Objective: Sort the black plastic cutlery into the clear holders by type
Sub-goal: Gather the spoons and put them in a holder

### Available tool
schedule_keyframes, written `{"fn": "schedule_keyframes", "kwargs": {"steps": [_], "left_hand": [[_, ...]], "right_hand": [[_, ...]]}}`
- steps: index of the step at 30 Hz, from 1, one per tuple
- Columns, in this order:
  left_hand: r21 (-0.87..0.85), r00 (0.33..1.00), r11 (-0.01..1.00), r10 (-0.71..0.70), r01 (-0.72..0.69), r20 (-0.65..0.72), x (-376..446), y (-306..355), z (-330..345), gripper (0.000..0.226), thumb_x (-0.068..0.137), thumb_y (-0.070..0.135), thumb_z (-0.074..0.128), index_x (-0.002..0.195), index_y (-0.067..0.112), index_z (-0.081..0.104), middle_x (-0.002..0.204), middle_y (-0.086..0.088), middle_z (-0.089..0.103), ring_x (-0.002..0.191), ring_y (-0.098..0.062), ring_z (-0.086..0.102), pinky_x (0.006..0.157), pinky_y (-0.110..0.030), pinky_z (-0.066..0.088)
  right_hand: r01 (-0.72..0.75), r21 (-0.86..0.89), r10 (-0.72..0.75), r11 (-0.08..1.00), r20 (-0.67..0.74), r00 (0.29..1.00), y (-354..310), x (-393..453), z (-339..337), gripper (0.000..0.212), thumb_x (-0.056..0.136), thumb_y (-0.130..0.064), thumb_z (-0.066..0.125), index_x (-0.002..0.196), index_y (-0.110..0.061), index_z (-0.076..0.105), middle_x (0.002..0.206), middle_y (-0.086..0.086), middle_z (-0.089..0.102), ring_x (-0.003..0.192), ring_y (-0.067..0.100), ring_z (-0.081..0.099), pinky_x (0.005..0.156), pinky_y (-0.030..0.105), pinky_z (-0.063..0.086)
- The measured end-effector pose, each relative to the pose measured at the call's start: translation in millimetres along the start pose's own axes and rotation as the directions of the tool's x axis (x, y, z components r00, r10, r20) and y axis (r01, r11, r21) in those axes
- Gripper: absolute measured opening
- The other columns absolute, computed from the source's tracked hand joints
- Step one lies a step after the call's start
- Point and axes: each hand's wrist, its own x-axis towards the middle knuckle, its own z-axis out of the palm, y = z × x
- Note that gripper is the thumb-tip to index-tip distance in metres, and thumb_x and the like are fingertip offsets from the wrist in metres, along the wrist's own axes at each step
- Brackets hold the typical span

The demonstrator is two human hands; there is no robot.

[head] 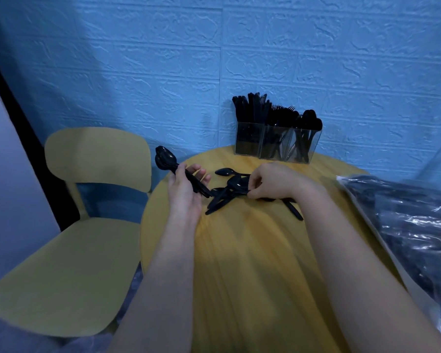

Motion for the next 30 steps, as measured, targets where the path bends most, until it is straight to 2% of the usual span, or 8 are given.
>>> {"fn": "schedule_keyframes", "kwargs": {"steps": [5,8,11,14,18,21,26,30], "left_hand": [[0.041,1.000,0.999,-0.018,0.017,0.025,-2,-4,2,0.012,0.100,0.013,0.043,0.091,0.011,0.049,0.077,-0.006,0.057,0.061,-0.013,0.059,0.063,-0.029,0.054],[0.074,0.997,0.996,-0.044,0.040,0.064,-4,-7,5,0.012,0.101,0.015,0.042,0.093,0.011,0.050,0.078,-0.007,0.058,0.063,-0.014,0.059,0.066,-0.030,0.055],[0.122,0.993,0.991,-0.063,0.051,0.098,-6,-11,8,0.012,0.102,0.015,0.041,0.094,0.011,0.050,0.078,-0.007,0.058,0.064,-0.016,0.059,0.067,-0.030,0.056],[0.142,0.989,0.987,-0.086,0.068,0.123,-8,-14,12,0.011,0.102,0.015,0.040,0.096,0.010,0.049,0.077,-0.008,0.058,0.065,-0.016,0.060,0.069,-0.031,0.055],[0.148,0.982,0.984,-0.117,0.095,0.150,-6,-20,15,0.011,0.102,0.016,0.040,0.103,0.008,0.047,0.076,-0.009,0.060,0.065,-0.017,0.062,0.065,-0.030,0.056],[0.150,0.978,0.984,-0.119,0.094,0.172,-5,-25,16,0.011,0.103,0.016,0.038,0.104,0.008,0.044,0.078,-0.010,0.063,0.070,-0.019,0.066,0.066,-0.030,0.057],[0.155,0.961,0.984,-0.125,0.089,0.246,-6,-33,17,0.013,0.104,0.018,0.034,0.100,0.010,0.042,0.093,-0.015,0.068,0.079,-0.025,0.070,0.074,-0.034,0.057],[0.150,0.955,0.987,-0.099,0.058,0.280,-3,-32,15,0.021,0.104,0.024,0.031,0.105,0.012,0.048,0.095,-0.009,0.069,0.080,-0.019,0.069,0.084,-0.037,0.056]], "right_hand": [[-0.047,-0.007,0.048,0.999,0.099,0.994,5,-10,-19,0.006,0.085,-0.028,0.066,0.082,-0.023,0.066,0.086,-0.007,0.063,0.084,0.008,0.057,0.078,0.027,0.049],[-0.085,-0.010,0.086,0.996,0.124,0.989,9,-18,-33,0.010,0.087,-0.028,0.065,0.082,-0.020,0.067,0.082,-0.004,0.066,0.077,0.004,0.057,0.072,0.022,0.045],[-0.125,0.009,0.124,0.992,0.036,0.992,14,-25,-44,0.007,0.087,-0.025,0.066,0.082,-0.019,0.066,0.084,-0.004,0.065,0.078,0.005,0.057,0.065,0.019,0.042],[-0.144,0.081,0.150,0.986,-0.070,0.986,19,-27,-50,0.005,0.085,-0.023,0.068,0.082,-0.019,0.068,0.086,-0.004,0.065,0.087,0.010,0.059,0.075,0.025,0.043],[-0.119,0.281,0.186,0.952,-0.223,0.957,16,-26,-50,0.008,0.085,-0.021,0.069,0.079,-0.025,0.066,0.089,-0.005,0.061,0.090,0.011,0.053,0.083,0.028,0.040],[-0.037,0.455,0.206,0.890,-0.327,0.922,7,-19,-42,0.007,0.085,-0.022,0.069,0.080,-0.027,0.067,0.087,-0.006,0.065,0.086,0.009,0.056,0.081,0.026,0.043],[0.059,0.640,0.195,0.766,-0.319,0.928,-17,-4,-16,0.006,0.085,-0.025,0.069,0.081,-0.022,0.071,0.074,-0.007,0.069,0.066,0.002,0.059,0.056,0.011,0.043],[0.036,0.648,0.163,0.760,-0.244,0.956,-30,7,6,0.010,0.084,-0.021,0.070,0.076,-0.016,0.073,0.087,-0.008,0.072,0.077,0.006,0.066,0.073,0.022,0.053]]}}
